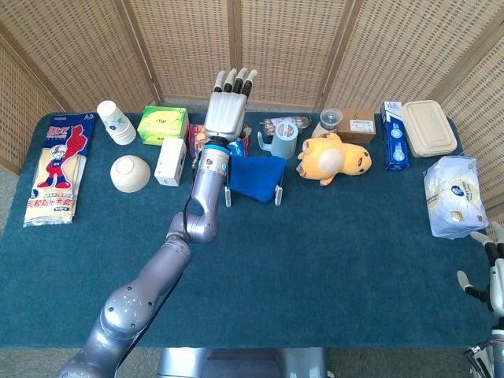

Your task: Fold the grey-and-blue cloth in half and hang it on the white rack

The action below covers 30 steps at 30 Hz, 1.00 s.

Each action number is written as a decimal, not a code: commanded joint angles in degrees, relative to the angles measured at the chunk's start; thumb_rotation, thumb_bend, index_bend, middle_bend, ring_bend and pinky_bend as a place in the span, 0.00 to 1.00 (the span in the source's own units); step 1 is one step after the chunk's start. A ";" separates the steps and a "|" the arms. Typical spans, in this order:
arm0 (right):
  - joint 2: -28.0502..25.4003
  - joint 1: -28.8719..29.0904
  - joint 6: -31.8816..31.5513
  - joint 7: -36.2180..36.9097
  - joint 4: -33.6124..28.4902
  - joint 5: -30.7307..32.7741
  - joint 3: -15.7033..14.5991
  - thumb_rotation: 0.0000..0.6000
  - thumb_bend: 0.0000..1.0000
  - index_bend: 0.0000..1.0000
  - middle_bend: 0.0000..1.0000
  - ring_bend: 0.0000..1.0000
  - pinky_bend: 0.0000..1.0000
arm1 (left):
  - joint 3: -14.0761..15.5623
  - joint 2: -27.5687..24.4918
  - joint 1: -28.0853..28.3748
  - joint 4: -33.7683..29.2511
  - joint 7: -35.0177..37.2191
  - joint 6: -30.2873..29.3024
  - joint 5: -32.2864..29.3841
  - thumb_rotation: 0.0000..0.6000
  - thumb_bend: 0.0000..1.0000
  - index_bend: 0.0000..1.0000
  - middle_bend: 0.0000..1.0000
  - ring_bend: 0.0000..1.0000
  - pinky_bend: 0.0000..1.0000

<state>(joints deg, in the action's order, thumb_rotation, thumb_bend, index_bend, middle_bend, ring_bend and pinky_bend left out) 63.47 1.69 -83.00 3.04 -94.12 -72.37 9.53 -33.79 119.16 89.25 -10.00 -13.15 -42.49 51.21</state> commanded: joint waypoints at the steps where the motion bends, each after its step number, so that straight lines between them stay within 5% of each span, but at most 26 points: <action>1: -0.09 0.19 0.02 0.16 0.20 -0.15 0.20 1.00 0.26 0.20 0.05 0.00 0.00 | -0.51 -0.96 -1.12 -1.25 1.05 -1.44 -0.25 1.00 0.13 0.00 0.00 0.00 0.00; 12: -1.13 1.90 0.33 -0.57 -0.20 -1.56 1.36 1.00 0.27 0.19 0.05 0.00 0.00 | 0.83 -8.16 -11.68 -15.41 2.76 -9.87 1.11 1.00 0.13 0.00 0.00 0.00 0.00; 15: -1.43 2.49 0.60 -1.10 -0.52 -1.78 1.65 1.00 0.27 0.19 0.05 0.00 0.00 | 1.74 -12.81 -17.44 -25.97 1.29 -13.18 1.20 1.00 0.13 0.00 0.00 0.00 0.00; 21: -2.83 4.05 0.90 -3.97 -2.46 -2.22 2.57 1.00 0.28 0.18 0.04 0.00 0.00 | 5.51 -30.88 -34.68 -62.77 -6.24 -19.36 -2.38 1.00 0.13 0.00 0.00 0.00 0.00; 30: -3.52 5.27 1.18 -7.31 -5.01 -2.47 2.60 1.00 0.28 0.16 0.04 0.00 0.00 | 11.18 -46.11 -46.90 -87.31 -7.46 -22.61 -4.43 1.00 0.13 0.00 0.00 0.00 0.00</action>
<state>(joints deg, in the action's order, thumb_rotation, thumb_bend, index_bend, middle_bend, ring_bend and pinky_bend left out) 60.00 6.84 -81.84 -4.10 -98.95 -74.78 12.16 -26.63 82.49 51.07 -86.49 -19.11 -61.64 48.20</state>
